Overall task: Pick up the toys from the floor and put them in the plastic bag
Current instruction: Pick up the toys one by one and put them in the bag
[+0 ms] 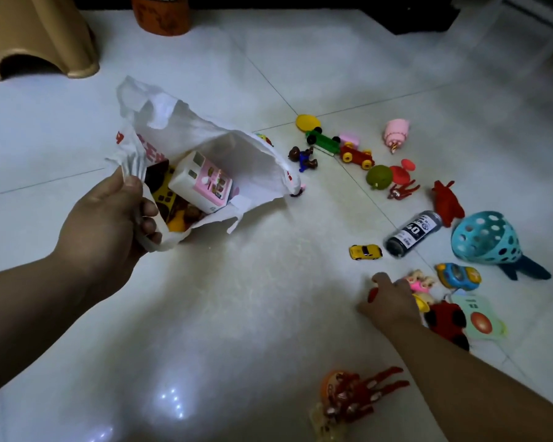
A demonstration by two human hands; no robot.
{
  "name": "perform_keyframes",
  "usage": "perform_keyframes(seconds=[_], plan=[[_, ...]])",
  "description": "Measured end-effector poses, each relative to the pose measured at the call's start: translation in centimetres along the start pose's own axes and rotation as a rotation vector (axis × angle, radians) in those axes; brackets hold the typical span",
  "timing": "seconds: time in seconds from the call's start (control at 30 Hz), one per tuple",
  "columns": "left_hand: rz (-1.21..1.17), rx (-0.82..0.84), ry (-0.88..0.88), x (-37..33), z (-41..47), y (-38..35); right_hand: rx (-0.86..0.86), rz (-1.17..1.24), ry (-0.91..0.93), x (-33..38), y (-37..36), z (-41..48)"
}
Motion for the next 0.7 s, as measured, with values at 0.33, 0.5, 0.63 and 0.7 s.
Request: perform_keyframes(seconds=[0.33, 0.5, 0.63, 0.7], plan=[[0.011, 0.011, -0.003, 0.1, -0.3, -0.4, 0.106, 0.113, -0.026, -1.1, -1.1, 1.1], [0.006, 0.007, 0.002, -0.3, 0.2, -0.5, 0.667, 1.111, 0.192, 9.0, 4.5, -4.3], [0.007, 0.017, 0.001, -0.8, 0.1, -0.6, 0.906, 1.234, 0.374, 18.5, 7.8, -8.3], [-0.002, 0.016, -0.005, -1.1, 0.2, -0.4, 0.921, 1.198, 0.379, 23.4, 8.2, -9.6]])
Point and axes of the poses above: each hand's wrist, its own z-axis towards the middle knuckle, its own y-axis out of the back of the hand, x = y × z, the point moved 2 cm from there along z, towards the middle knuckle, and after that the axes turned 7 degrees about -y, right-handed, at the moved point
